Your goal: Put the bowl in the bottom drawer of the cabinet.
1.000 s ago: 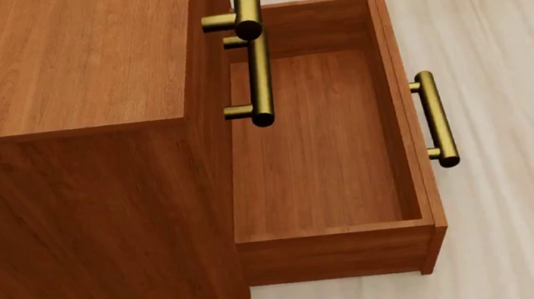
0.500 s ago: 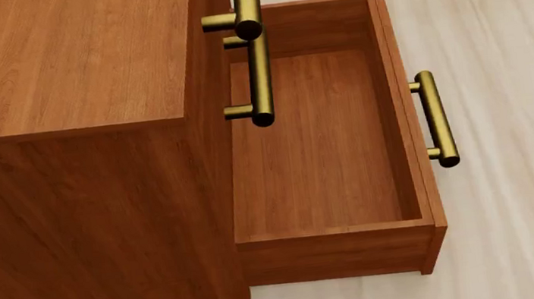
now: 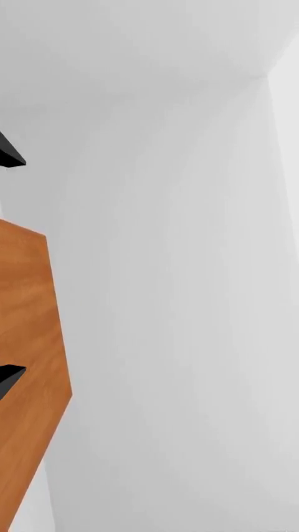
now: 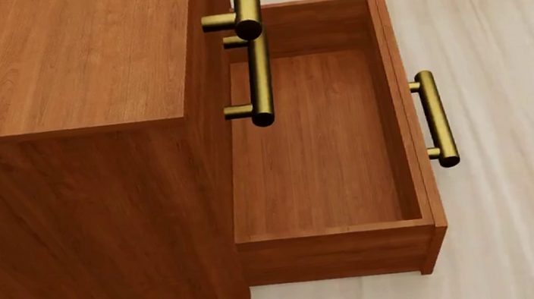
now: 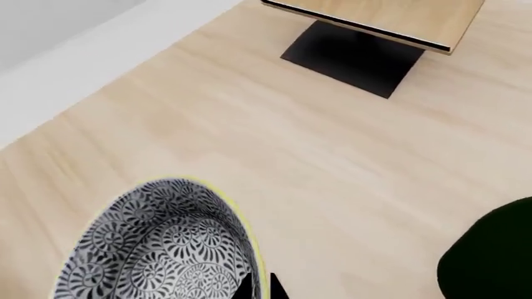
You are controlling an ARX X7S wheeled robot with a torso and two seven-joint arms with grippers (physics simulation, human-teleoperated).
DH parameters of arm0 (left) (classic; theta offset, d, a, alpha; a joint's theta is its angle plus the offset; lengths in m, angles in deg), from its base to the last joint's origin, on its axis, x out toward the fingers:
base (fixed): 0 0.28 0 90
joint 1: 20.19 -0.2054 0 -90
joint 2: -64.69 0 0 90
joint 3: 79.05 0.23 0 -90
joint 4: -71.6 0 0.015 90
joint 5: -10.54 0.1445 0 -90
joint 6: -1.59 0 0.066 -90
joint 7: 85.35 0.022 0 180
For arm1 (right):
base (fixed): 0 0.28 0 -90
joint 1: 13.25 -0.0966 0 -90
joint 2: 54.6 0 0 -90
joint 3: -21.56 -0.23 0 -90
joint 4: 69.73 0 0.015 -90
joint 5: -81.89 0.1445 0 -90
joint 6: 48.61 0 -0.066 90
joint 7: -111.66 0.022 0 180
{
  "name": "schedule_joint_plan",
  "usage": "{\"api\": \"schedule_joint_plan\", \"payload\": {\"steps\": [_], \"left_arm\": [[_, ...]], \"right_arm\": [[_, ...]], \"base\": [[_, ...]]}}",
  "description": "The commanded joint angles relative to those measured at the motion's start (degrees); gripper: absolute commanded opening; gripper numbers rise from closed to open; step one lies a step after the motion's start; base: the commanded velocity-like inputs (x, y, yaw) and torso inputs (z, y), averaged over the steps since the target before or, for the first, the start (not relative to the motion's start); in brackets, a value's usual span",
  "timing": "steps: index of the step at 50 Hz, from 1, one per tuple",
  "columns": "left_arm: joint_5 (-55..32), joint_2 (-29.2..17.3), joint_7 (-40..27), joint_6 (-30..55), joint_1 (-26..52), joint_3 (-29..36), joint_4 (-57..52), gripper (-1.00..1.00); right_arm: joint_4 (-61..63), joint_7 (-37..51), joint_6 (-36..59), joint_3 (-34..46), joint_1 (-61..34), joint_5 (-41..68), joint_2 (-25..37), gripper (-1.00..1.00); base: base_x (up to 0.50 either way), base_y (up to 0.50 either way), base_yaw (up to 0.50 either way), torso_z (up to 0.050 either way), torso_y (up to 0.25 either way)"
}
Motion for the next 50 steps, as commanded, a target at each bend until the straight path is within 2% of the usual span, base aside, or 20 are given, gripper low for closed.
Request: {"api": "schedule_joint_plan", "payload": {"steps": [1, 12, 18, 24, 38, 50], "left_arm": [[-0.44, -0.25, -0.33, 0.1, 0.27, 0.12, -0.18, 1.0], [-0.66, -0.46, -0.45, -0.08, 0.43, 0.11, -0.16, 1.0], [-0.84, -0.56, -0.57, -0.08, 0.61, 0.22, -0.18, 1.0], [-0.94, -0.68, -0.68, 0.18, 1.02, 0.7, -0.32, 1.0], [-0.39, -0.78, -0.3, -0.65, 0.46, 0.82, 0.0, 1.0], [0.13, -0.76, -0.04, -1.2, 0.2, 1.15, 0.33, 1.0]], "right_arm": [[0.04, 2.25, 0.44, 3.29, -6.92, 1.97, 1.7, -1.0], [-0.27, 4.92, 1.02, 6.44, -13.84, 5.11, 3.83, -1.0], [-1.91, 6.19, 1.7, 11.08, -20.86, 5.62, 3.95, -1.0], [-4.54, 6.22, 2.59, 16.21, -27.62, 3.8, 2.45, -1.0], [-8.01, 5.89, 3.8, 22.05, -36.58, 1.8, -0.39, -1.0], [-9.85, 4.96, 4.34, 25.21, -40.11, 0.27, -2.8, -1.0]], "base": [[0.0, 0.0, 0.0, 0.0, 0.0], [0.0, 0.0, 0.0, 0.0, 0.0], [0.0, 0.0, 0.0, 0.0, 0.0], [0.0, 0.0, 0.0, 0.0, 0.0], [0.0, 0.0, 0.0, 0.0, 0.0], [0.0, 0.0, 0.0, 0.0, 0.0]]}}
